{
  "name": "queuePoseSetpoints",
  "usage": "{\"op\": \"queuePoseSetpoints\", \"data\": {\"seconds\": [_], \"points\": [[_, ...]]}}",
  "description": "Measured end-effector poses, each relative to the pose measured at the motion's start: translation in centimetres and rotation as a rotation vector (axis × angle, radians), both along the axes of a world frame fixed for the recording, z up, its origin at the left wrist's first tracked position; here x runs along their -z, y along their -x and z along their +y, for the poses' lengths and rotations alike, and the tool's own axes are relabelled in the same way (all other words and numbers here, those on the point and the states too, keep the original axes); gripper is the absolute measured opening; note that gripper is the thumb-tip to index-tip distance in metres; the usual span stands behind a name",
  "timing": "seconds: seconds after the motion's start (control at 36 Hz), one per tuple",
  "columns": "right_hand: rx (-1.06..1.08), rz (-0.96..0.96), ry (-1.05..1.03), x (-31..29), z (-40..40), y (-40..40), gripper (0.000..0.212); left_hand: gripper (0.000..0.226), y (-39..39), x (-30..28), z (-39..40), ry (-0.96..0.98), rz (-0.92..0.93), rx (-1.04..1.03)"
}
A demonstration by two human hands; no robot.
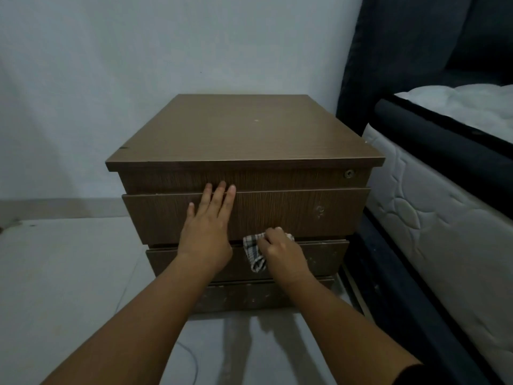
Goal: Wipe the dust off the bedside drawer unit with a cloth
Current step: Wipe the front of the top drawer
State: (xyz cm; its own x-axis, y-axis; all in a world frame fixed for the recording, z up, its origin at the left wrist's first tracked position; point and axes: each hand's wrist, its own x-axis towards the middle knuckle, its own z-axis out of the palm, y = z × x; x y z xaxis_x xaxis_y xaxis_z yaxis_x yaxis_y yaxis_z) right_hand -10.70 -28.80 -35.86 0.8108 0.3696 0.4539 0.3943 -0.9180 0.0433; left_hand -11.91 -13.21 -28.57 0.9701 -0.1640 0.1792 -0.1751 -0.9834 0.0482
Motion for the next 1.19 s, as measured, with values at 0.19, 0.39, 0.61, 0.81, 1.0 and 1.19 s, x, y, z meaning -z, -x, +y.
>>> {"op": "queuePoseSetpoints", "data": {"seconds": [0.19,0.39,0.61,0.81,1.0,1.19], "points": [[0.015,0.256,0.014,-1.2,-0.3,0.4,0.027,0.099,0.3,-0.6,0.1,-0.014,0.027,-0.007],[-0.082,-0.083,-0.087,-5.7,-3.0,1.6,0.032,0.088,0.7,-1.2,-0.7,0.002,0.001,0.049],[0.050,-0.272,-0.127,-6.7,-5.7,0.6,0.025,0.092,0.1,-0.7,-5.6,0.016,-0.033,0.092],[0.063,-0.180,-0.158,-0.9,-5.5,-0.1,0.025,0.102,-0.3,-0.2,-5.9,-0.074,-0.035,0.072],[0.122,-0.071,-0.140,2.2,-5.0,-0.1,0.033,0.107,-0.2,-0.2,-6.1,-0.118,-0.017,0.061],[0.119,-0.052,-0.215,1.1,-5.3,0.4,0.035,0.116,0.0,-0.9,-5.7,-0.172,0.027,0.061]]}}
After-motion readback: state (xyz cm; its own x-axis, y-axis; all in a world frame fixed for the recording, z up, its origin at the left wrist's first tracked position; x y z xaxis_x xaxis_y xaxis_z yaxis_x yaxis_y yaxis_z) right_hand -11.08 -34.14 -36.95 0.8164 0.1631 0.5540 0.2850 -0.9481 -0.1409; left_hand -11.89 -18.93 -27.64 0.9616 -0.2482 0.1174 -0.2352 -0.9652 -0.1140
